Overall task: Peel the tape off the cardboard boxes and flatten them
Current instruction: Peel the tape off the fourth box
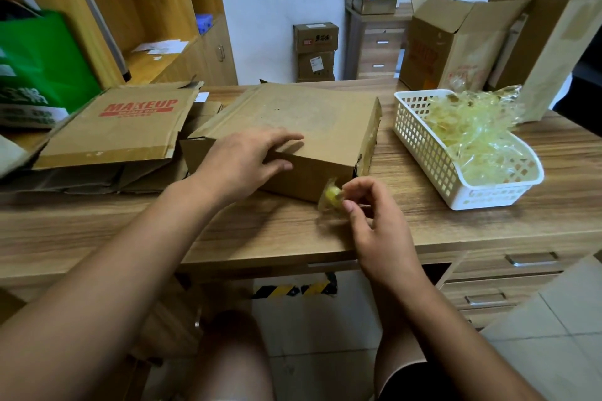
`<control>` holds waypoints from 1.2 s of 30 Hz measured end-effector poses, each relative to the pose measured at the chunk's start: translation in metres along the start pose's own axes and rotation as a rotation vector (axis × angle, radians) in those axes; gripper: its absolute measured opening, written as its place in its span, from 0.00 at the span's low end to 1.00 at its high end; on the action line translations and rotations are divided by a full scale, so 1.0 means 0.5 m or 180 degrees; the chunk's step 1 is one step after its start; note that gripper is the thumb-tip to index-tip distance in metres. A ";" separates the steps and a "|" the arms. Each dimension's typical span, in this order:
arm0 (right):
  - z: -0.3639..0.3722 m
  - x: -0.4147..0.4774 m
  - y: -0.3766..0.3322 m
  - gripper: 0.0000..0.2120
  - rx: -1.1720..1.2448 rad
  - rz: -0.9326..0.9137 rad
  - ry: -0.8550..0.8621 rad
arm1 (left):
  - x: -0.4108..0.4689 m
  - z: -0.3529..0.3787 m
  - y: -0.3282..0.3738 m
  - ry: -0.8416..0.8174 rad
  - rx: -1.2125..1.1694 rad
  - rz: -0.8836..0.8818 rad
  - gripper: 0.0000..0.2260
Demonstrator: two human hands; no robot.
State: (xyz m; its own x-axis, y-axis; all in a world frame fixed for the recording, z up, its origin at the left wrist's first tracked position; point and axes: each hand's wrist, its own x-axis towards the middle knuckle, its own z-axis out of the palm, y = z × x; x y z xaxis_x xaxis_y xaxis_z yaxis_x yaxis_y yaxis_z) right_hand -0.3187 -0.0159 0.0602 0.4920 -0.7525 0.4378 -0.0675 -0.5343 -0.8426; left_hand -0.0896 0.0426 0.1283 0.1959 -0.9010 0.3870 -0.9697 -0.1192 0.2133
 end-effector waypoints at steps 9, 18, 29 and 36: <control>0.010 0.041 0.017 0.12 -0.0766 -0.0070 0.0782 | -0.020 0.020 0.017 0.0426 0.0254 0.0049 0.19; 0.012 0.051 0.028 0.13 -0.0686 0.0122 0.0908 | -0.033 0.032 0.061 0.0852 0.0410 -0.0010 0.15; -0.001 0.073 0.035 0.06 -0.0430 0.0406 0.1111 | -0.036 0.037 0.079 0.0922 0.0624 -0.0113 0.14; 0.008 0.044 0.035 0.14 -0.0258 0.0168 0.0827 | -0.035 0.044 0.082 0.0894 0.0609 -0.0227 0.13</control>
State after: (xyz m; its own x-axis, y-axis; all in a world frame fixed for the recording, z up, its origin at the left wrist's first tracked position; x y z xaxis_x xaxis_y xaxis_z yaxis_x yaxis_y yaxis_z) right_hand -0.3053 -0.0402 0.0540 0.2476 -0.8481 0.4684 -0.1616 -0.5129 -0.8431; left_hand -0.1361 0.0443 0.1105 0.2710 -0.7408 0.6146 -0.9567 -0.2779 0.0869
